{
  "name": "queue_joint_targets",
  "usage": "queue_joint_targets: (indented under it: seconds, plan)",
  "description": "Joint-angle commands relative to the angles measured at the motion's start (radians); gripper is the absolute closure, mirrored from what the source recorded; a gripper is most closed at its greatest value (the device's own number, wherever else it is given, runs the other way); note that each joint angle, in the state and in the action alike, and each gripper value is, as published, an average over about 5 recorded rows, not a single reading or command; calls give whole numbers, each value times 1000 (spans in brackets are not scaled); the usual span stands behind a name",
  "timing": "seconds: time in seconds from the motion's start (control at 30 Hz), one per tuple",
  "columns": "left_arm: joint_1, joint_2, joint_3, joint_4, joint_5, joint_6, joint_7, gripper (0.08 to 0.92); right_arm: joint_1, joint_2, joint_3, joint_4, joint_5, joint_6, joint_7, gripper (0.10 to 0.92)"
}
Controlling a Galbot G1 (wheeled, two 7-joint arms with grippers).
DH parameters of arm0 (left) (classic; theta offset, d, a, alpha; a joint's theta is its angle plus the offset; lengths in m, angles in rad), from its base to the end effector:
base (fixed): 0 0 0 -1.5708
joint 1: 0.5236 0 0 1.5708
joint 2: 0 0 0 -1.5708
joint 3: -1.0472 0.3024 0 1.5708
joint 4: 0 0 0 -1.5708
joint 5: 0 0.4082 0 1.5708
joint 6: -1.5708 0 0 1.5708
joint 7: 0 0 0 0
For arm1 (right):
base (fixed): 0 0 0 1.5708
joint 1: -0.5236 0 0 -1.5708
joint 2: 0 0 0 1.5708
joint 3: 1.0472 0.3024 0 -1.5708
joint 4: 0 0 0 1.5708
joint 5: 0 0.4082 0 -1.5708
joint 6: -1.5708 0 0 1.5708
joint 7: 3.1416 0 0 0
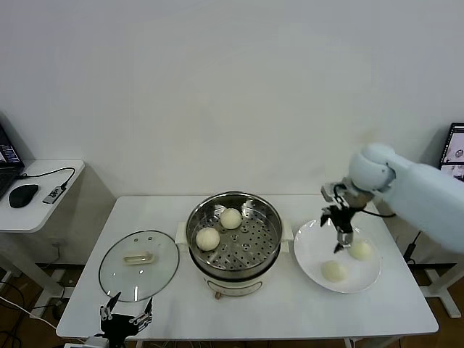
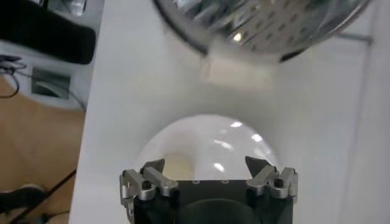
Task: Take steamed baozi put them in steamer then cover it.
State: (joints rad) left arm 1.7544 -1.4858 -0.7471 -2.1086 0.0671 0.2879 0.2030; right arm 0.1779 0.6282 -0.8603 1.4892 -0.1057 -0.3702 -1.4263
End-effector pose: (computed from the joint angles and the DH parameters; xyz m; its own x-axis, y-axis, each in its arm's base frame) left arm 0.2038 0.0853 -0.2878 -0.8907 -0.0141 0.4545 0.0781 0.9799 0.1835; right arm 0.5155 -0.0367 -0.1053 -0.0029 -0.0420 0.9991 -0.9872 -0.1595 -0.0096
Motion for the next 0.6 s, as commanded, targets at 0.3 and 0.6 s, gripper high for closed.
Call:
queue_joint_targets:
  seconds: [0.3, 0.6]
  plan:
    - [7, 0, 0, 20, 4, -2, -2, 177, -255, 18, 103, -80, -144, 26, 35, 203]
    - [-10, 0, 0, 51, 13, -2, -1, 177, -282, 88, 158, -198, -170, 36, 66, 203]
